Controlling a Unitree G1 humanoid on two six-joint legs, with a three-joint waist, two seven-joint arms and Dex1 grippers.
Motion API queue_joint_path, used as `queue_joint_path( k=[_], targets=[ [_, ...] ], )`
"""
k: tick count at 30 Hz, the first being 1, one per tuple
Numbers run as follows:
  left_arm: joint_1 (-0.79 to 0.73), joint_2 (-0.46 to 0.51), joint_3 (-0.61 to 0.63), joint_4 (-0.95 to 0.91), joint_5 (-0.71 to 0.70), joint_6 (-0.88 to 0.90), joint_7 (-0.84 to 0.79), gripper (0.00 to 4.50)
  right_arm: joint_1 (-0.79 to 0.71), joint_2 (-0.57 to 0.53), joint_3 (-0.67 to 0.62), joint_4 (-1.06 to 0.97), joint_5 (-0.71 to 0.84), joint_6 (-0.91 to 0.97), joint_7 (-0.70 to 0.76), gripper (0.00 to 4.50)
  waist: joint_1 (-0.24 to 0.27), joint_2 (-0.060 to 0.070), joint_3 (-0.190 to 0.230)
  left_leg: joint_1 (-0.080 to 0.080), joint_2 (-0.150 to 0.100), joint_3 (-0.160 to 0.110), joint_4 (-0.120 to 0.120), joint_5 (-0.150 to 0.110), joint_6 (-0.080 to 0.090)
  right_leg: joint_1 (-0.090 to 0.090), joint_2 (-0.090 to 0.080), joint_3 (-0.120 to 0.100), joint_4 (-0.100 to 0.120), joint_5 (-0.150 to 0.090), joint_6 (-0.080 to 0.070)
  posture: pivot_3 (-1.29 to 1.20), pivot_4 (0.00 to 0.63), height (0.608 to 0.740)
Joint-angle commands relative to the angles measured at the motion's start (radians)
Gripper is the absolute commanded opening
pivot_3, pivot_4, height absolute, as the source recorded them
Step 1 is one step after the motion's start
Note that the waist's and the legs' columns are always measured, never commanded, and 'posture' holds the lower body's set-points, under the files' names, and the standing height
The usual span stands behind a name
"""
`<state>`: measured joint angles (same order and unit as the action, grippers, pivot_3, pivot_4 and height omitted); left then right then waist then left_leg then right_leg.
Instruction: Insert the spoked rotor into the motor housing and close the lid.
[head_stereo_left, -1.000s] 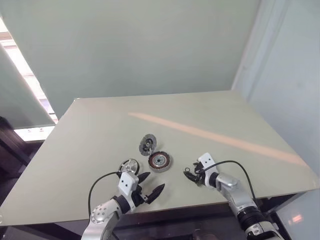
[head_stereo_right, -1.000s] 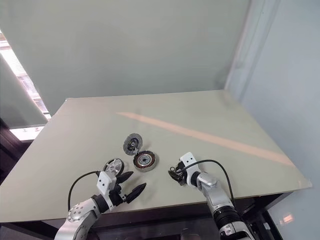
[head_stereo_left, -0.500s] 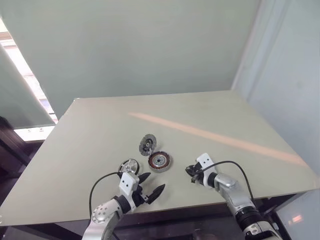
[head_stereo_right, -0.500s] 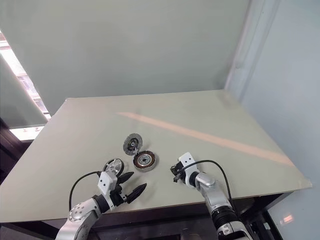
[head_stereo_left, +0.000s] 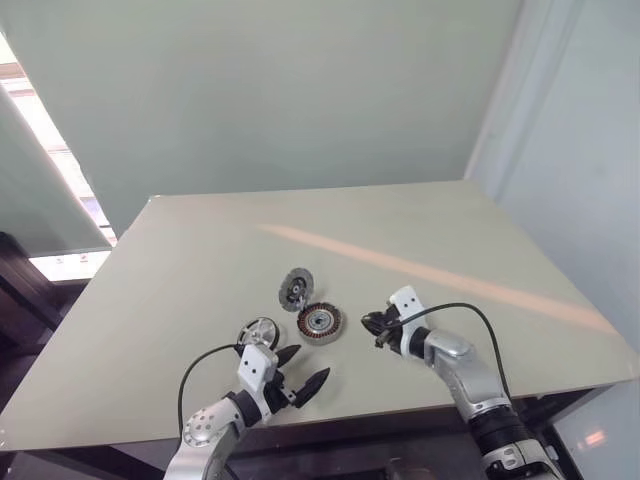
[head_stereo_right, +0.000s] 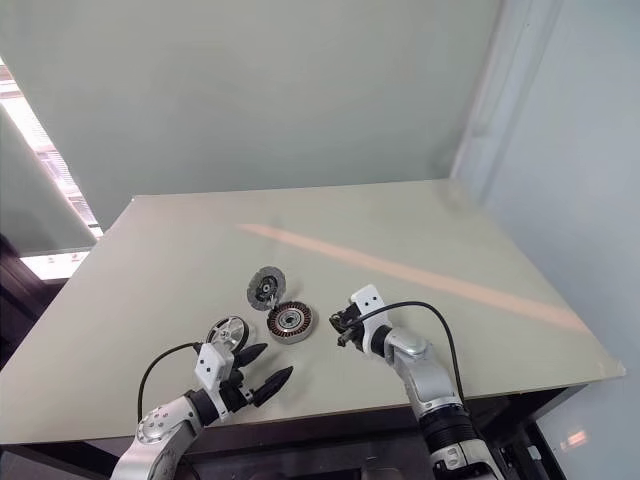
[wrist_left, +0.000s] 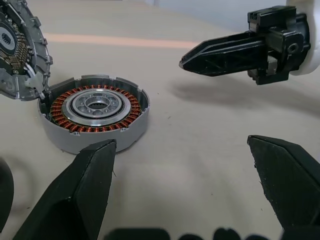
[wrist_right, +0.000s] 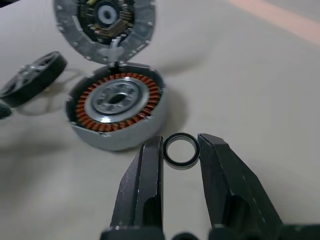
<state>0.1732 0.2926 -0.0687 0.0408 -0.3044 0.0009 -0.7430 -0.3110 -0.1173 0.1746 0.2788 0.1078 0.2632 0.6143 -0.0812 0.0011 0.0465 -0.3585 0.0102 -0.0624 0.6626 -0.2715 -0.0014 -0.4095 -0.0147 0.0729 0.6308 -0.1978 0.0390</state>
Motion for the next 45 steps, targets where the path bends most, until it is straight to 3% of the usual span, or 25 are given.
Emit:
queue_joint_path(
  k=[1,15,45],
  targets=[
    [-0.018,0.010,0.018,-0.012,-0.001,-0.023,-0.004,4.50,-0.055,0.015,0.027,-0.059,-0.001,0.033,0.001,0.72,0.000,0.000,0.000,0.000,0.000,0.000,0.000,0.000,0.000,0.000,0.000,0.000,0.000,0.000,0.000,0.00,0.000,0.740],
    [-0.021,0.010,0.024,-0.005,0.003,-0.039,0.005,4.50,-0.209,0.133,0.079,0.140,-0.079,-0.001,-0.122,0.72,0.000,0.000,0.000,-0.001,0.000,0.000,-0.001,0.000,0.000,-0.001,0.000,-0.001,-0.001,0.000,0.000,0.00,0.000,0.740],
    [0.012,0.022,0.058,-0.013,0.004,-0.069,0.036,4.50,-0.350,0.243,0.068,0.500,-0.125,-0.172,-0.137,0.72,-0.002,0.001,0.000,-0.001,0.000,-0.001,-0.001,0.000,0.000,-0.001,0.000,-0.001,0.000,0.000,0.000,0.00,0.000,0.740]
  ],
)
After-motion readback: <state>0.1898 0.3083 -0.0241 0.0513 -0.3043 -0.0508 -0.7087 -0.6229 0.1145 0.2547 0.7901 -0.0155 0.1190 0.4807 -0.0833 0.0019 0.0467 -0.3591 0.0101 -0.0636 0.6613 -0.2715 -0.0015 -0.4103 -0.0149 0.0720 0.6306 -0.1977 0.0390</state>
